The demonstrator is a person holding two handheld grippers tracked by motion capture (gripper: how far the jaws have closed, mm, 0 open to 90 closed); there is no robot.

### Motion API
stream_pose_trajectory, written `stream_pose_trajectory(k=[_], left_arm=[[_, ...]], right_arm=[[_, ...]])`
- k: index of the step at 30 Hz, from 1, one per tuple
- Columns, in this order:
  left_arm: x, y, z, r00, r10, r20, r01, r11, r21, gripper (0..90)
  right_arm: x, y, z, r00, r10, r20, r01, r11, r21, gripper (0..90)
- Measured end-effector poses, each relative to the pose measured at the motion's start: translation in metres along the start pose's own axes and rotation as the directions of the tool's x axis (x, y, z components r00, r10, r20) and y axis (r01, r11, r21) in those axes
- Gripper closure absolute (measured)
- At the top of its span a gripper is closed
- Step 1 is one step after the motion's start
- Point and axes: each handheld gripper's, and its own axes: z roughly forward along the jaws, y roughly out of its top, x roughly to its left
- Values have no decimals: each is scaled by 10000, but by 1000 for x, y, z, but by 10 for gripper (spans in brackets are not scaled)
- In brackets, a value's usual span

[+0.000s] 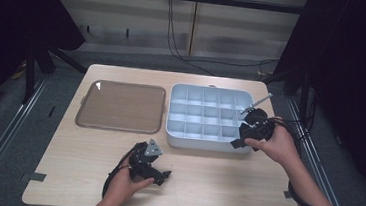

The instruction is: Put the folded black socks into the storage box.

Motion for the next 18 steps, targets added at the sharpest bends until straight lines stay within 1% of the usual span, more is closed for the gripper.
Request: stream_pose_trajectory(k=[9, 10, 11, 12, 13, 18], left_arm=[[0, 0, 0, 10000, 6, 7, -6, 10000, 45, 0], [0, 0, 0, 10000, 1, 17, -1, 10000, 25, 0], [0, 0, 0, 10000, 8, 8, -8, 10000, 47, 0], [0, 0, 0, 10000, 7, 9, -7, 10000, 48, 0], [1, 0, -1, 9999, 133, 0, -133, 9998, 118, 0], [1, 0, -1, 9999, 145, -9, -145, 9998, 126, 0]], right_arm=[[11, -1, 0, 9994, -272, -232, 267, 9994, -226, 308], [12, -1, 1, 9991, -339, -245, 333, 9992, -221, 308], [14, -1, 1, 9993, -308, -205, 304, 9993, -195, 307], [15, -2, 2, 9989, -422, -215, 418, 9989, -197, 305], [16, -2, 2, 9989, -388, -247, 384, 9991, -197, 304], [19, -4, 4, 9980, -551, -308, 543, 9981, -277, 300]])
